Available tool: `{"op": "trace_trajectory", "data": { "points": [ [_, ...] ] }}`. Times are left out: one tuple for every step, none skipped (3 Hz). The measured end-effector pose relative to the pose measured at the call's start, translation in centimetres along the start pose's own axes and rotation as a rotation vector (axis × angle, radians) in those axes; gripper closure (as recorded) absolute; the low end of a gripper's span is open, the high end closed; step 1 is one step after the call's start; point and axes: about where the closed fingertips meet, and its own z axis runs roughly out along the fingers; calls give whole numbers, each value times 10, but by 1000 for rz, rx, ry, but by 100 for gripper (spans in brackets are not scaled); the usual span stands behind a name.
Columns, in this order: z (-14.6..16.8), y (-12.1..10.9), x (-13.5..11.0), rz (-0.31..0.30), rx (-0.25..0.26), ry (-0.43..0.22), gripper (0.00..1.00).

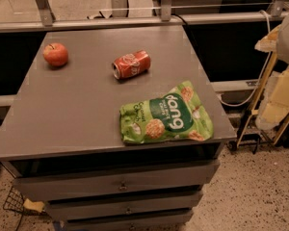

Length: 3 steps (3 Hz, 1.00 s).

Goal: Place coke can upright

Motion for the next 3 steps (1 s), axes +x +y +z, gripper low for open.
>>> {"op": "trace_trajectory", "data": {
  "points": [
    [0, 0, 0, 0, 0, 0, 0],
    [9, -18, -27, -92, 7, -39, 0],
    [22, -51, -82, -253, 15, -142, 0]
  ]
}}
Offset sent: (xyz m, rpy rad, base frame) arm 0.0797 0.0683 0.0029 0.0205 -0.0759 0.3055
